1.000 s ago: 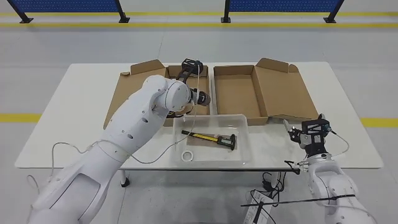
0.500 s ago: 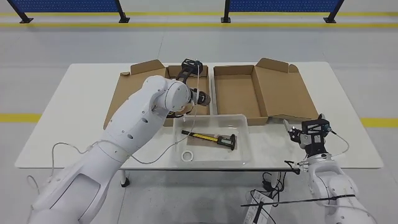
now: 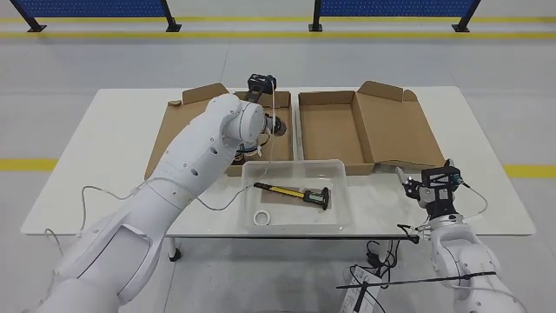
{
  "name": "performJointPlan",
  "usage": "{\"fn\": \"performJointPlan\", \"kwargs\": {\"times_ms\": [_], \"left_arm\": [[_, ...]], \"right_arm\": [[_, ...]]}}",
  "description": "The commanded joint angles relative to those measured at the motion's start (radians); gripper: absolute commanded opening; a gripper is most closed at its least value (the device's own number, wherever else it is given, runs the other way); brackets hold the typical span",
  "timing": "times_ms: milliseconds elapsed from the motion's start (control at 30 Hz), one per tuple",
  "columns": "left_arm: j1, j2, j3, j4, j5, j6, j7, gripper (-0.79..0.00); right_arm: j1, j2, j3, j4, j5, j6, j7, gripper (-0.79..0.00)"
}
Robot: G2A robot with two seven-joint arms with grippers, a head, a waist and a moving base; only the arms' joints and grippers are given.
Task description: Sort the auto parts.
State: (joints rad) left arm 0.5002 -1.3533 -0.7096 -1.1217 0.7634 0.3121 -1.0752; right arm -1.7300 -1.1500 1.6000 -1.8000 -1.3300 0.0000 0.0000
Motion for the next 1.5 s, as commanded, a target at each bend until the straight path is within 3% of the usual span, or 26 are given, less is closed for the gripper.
{"fn": "performJointPlan", "kwargs": {"times_ms": [0, 633, 1267, 1300, 1367, 1433, 1467], "left_arm": [[-0.009, -0.012, 0.013, 0.036, -0.018, -0.004, -0.008, -0.785], [-0.064, -0.1, 0.081, 0.289, -0.097, -0.041, -0.031, -0.785], [-0.094, -0.167, 0.079, 0.491, -0.181, -0.089, 0.025, -0.785], [-0.097, -0.17, 0.08, 0.498, -0.18, -0.089, 0.025, -0.76], [-0.1, -0.175, 0.078, 0.516, -0.184, -0.088, 0.026, -0.591], [-0.103, -0.18, 0.074, 0.53, -0.195, -0.082, 0.027, -0.286], [-0.103, -0.183, 0.071, 0.539, -0.203, -0.08, 0.025, -0.009]], "right_arm": [[0.0, 0.0, 0.0, 0.0, 0.0, 0.0, 0.0, 0.0], [0.0, 0.0, 0.0, 0.0, 0.0, 0.0, 0.0, 0.0], [0.0, 0.0, 0.0, 0.0, 0.0, 0.0, 0.0, 0.0], [0.0, 0.0, 0.0, 0.0, 0.0, 0.0, 0.0, 0.0], [0.0, 0.0, 0.0, 0.0, 0.0, 0.0, 0.0, 0.0], [0.0, 0.0, 0.0, 0.0, 0.0, 0.0, 0.0, 0.0], [0.0, 0.0, 0.0, 0.0, 0.0, 0.0, 0.0, 0.0]]}}
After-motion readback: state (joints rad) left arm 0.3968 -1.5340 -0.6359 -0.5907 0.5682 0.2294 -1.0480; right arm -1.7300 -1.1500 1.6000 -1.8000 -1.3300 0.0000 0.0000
